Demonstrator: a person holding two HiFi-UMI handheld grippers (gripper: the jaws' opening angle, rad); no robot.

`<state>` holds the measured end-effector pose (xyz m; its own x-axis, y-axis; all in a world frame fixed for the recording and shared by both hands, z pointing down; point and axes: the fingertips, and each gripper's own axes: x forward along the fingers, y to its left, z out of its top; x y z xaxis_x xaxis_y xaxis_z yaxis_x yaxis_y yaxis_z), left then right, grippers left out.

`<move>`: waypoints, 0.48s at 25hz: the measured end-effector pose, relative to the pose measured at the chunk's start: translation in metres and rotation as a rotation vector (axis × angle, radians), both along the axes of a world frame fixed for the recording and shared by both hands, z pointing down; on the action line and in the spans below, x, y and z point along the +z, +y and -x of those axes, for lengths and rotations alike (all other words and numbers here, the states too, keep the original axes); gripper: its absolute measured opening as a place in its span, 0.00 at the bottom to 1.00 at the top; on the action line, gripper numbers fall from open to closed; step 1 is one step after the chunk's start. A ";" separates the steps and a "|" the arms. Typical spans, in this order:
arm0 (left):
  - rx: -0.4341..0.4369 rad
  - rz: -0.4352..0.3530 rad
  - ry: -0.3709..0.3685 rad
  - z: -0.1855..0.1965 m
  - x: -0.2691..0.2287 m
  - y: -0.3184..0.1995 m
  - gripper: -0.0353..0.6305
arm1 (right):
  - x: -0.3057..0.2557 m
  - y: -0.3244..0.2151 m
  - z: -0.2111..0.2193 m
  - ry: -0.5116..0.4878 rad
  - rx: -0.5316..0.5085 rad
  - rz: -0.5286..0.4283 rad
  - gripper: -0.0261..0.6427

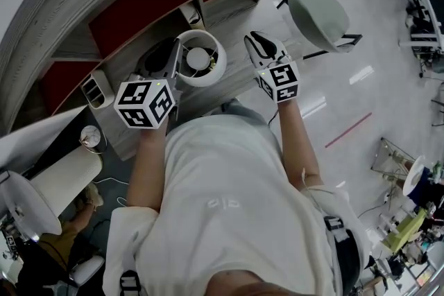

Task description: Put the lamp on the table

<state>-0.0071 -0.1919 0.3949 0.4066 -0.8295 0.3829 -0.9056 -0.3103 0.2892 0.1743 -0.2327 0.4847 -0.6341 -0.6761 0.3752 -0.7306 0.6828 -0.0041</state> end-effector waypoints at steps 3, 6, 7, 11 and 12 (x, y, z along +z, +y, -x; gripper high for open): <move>0.018 -0.031 0.102 0.002 -0.003 0.002 0.16 | -0.010 0.000 0.001 -0.041 0.014 0.003 0.14; 0.026 -0.061 0.161 0.003 -0.006 0.003 0.17 | -0.021 -0.001 0.004 -0.071 0.004 0.002 0.14; 0.027 -0.078 0.166 0.004 -0.008 0.003 0.17 | -0.024 -0.001 0.006 -0.077 0.001 0.000 0.13; 0.031 -0.162 0.216 0.014 -0.025 0.007 0.19 | -0.043 0.000 0.015 -0.093 -0.004 -0.024 0.12; 0.029 -0.181 0.219 0.018 -0.030 0.008 0.19 | -0.050 0.001 0.018 -0.096 -0.008 -0.034 0.12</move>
<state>-0.0252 -0.1839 0.3653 0.4877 -0.8632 0.1304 -0.8177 -0.3993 0.4147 0.1565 -0.2318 0.4350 -0.6716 -0.6819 0.2898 -0.7222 0.6899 -0.0502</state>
